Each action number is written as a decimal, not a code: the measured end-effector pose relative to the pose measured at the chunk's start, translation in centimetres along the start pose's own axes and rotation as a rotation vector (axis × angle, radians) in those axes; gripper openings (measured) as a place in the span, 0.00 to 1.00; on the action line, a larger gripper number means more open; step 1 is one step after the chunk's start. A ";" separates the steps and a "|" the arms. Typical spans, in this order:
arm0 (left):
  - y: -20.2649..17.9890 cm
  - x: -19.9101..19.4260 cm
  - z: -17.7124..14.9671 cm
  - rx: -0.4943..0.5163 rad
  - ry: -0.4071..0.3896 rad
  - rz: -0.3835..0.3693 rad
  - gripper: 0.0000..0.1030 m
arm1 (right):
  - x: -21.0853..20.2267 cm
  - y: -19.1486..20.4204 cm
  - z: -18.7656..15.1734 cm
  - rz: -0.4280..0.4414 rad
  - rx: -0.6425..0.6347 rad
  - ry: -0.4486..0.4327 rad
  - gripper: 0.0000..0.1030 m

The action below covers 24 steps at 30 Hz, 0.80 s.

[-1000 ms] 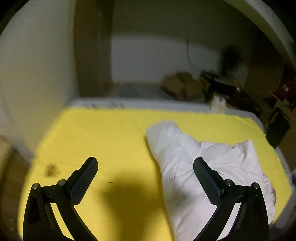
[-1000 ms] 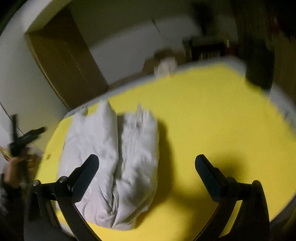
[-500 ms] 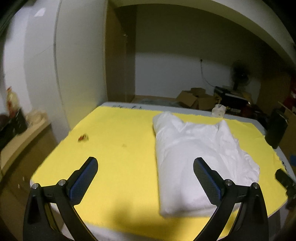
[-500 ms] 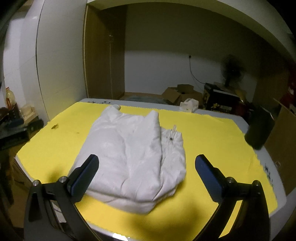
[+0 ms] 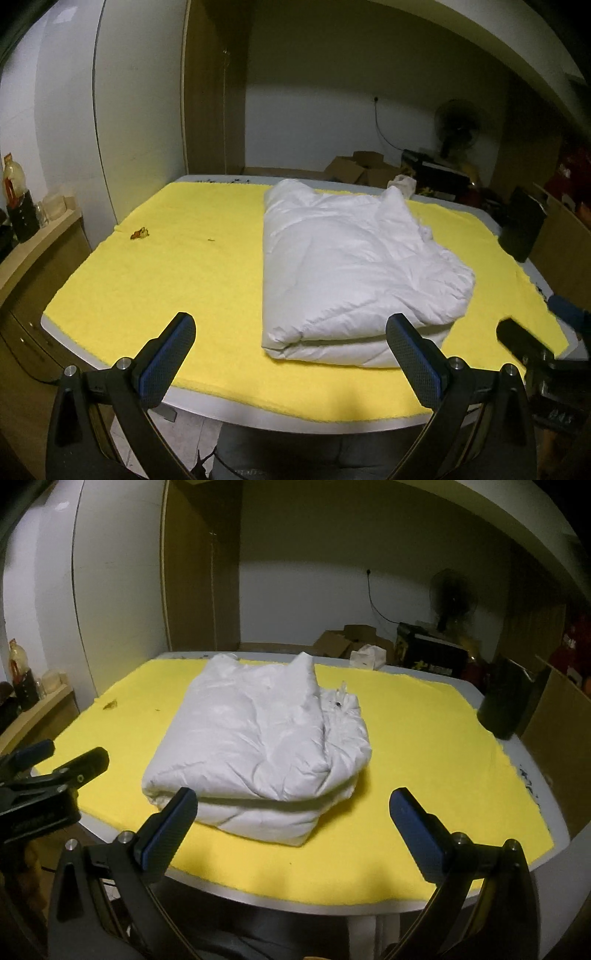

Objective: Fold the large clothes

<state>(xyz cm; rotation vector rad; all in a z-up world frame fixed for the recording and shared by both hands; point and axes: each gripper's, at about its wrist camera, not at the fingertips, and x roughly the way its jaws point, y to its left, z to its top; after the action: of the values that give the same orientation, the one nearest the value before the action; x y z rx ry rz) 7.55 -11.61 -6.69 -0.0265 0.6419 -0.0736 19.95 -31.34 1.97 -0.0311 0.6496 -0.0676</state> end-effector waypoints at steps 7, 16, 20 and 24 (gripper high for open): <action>-0.3 0.0 -0.6 -0.004 0.033 0.061 1.00 | -1.2 -0.3 -0.1 -0.020 0.002 -0.023 1.00; 0.3 0.3 -0.5 -0.016 0.025 0.082 1.00 | -1.5 0.0 -0.2 0.013 -0.007 -0.014 1.00; 0.7 0.4 -0.4 -0.024 0.029 0.089 1.00 | -1.7 0.3 -0.3 0.026 -0.014 -0.015 1.00; 0.8 0.3 -0.5 -0.026 0.029 0.096 1.00 | -1.8 0.3 -0.3 0.029 -0.013 -0.018 1.00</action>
<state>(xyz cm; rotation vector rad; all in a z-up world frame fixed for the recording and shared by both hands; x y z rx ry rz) 7.56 -10.86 -7.31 -0.0200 0.6719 0.0267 18.40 -30.91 2.80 -0.0349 0.6325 -0.0354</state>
